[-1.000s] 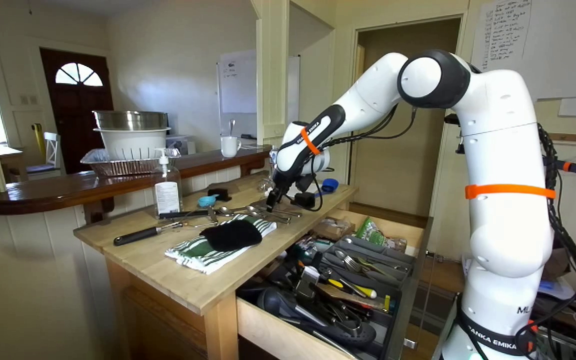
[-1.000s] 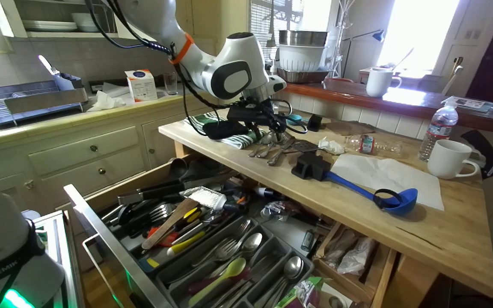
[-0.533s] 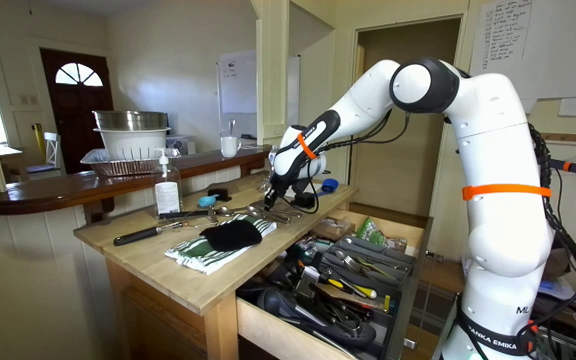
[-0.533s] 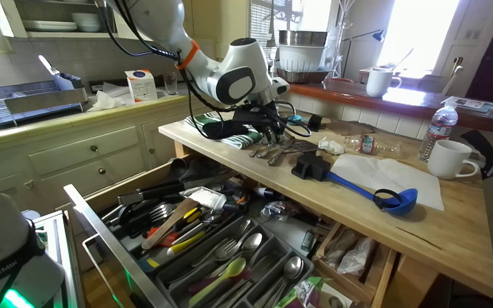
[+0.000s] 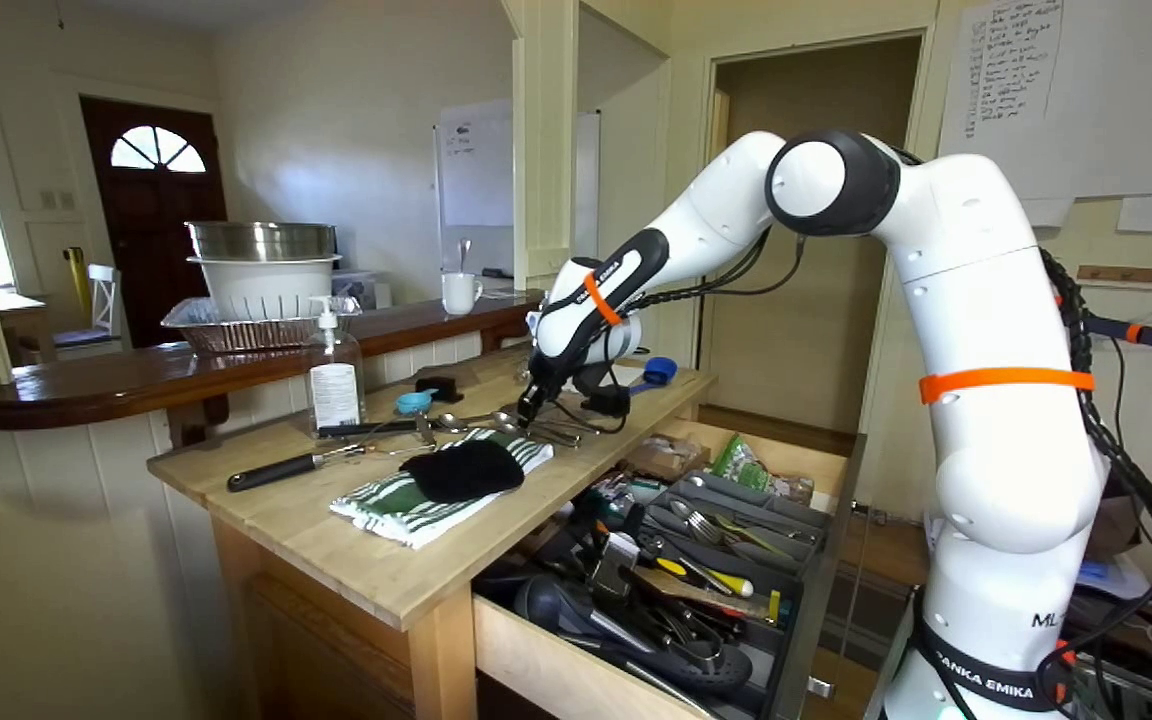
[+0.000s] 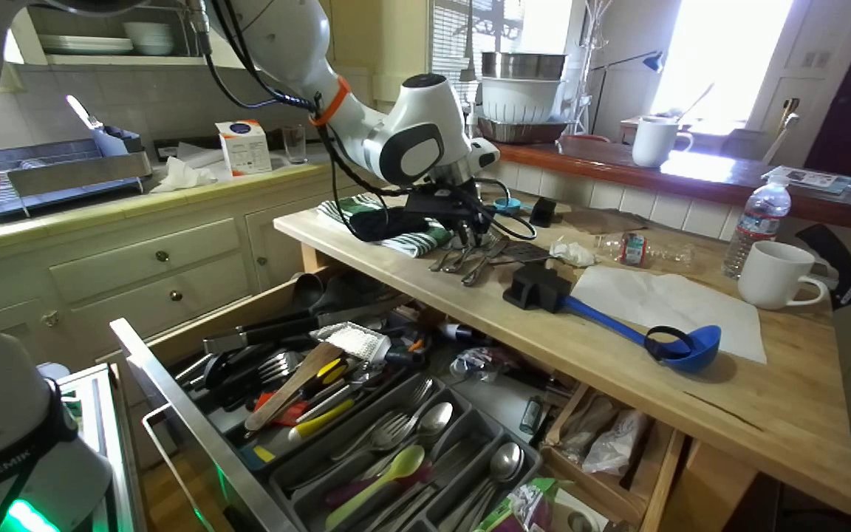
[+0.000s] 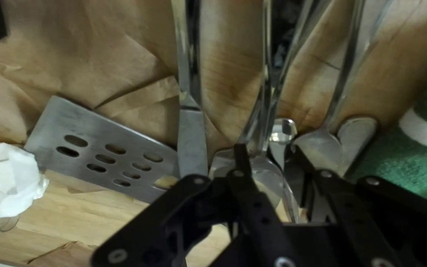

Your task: Put the spoon in the drawer

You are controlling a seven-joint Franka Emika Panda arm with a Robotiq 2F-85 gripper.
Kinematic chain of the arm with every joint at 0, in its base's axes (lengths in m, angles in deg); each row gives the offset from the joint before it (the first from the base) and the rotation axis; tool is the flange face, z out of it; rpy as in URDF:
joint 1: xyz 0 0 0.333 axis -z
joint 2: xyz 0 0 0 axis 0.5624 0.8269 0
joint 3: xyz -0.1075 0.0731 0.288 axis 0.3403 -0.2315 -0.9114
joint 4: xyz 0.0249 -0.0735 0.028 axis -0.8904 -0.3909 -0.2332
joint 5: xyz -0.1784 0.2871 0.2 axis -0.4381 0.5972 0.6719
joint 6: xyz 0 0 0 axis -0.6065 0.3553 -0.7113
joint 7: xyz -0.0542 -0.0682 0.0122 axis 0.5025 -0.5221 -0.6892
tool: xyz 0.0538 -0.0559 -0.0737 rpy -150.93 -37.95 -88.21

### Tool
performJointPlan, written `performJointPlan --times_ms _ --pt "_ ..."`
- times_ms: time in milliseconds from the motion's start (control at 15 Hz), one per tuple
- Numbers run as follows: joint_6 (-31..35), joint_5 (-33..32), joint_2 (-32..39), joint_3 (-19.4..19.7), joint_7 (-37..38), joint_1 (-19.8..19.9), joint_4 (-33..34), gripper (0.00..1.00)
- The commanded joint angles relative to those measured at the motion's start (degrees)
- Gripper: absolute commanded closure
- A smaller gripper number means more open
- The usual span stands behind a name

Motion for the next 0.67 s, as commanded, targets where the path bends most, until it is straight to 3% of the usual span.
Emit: performJointPlan --times_ms 0,67,200,267,600 --pt "0.3 -1.4 1.8 -0.9 0.4 1.0 1.6 0.79" --pt "0.3 -1.3 1.9 -1.0 0.4 1.1 1.6 0.88" --pt "0.3 -1.3 2.1 -1.1 0.4 1.3 1.8 0.88" --pt "0.2 -1.3 2.2 -1.2 0.3 1.4 1.9 0.95" --pt "0.2 -1.0 2.4 -1.8 0.2 1.9 2.0 0.87"
